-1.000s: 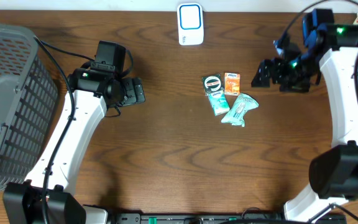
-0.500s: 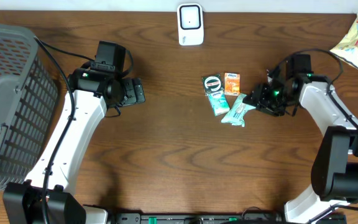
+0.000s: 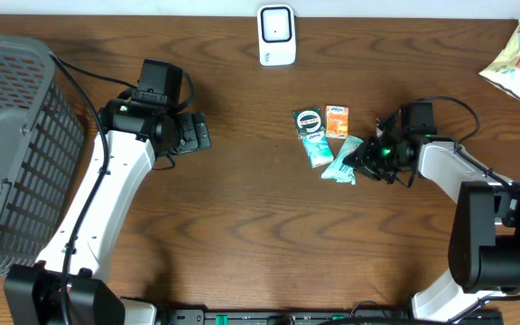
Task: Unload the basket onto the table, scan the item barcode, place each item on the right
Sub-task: 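Reach the right gripper down and grasp the mint-green wipes pack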
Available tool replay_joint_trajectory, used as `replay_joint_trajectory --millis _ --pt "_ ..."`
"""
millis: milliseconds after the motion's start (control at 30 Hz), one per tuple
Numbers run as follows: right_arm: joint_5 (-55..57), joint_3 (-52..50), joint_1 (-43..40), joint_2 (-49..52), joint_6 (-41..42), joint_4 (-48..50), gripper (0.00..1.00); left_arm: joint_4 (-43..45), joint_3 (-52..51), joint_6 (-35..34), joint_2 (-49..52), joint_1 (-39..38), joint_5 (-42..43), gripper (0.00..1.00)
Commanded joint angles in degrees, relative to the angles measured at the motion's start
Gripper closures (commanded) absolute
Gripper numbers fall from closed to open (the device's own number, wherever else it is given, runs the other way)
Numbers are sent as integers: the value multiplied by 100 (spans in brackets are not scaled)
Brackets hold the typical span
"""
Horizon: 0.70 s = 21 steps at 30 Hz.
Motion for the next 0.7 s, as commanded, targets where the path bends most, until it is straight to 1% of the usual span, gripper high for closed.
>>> replay_joint_trajectory --millis 0,100,167,200,267,467,533,600,667 --pt "-118 -50 -42 -7 81 2 99 -33 31 35 11 28 -74 2" --pt "-592 -17 -155 -79 -24 2 99 -33 31 35 11 28 -74 2" --pt "-1172 55 -203 -164 -562 2 99 -33 31 35 11 28 -74 2" --pt "-1635 125 -216 -232 -1040 -11 99 -33 31 35 11 28 -74 2" --pt "-2398 271 -216 -367 -1674 -68 99 -33 31 35 11 28 -74 2" --pt "-3718 481 -201 -813 -2212 76 99 -33 31 35 11 28 -74 2" --pt "-4240 481 -140 -1043 -2747 162 99 -33 31 35 11 28 -74 2" --pt "-4402 481 -57 -1185 -3032 162 99 -33 31 35 11 28 -74 2" --pt "-4365 481 31 -1266 -3064 164 99 -33 31 35 11 28 -74 2"
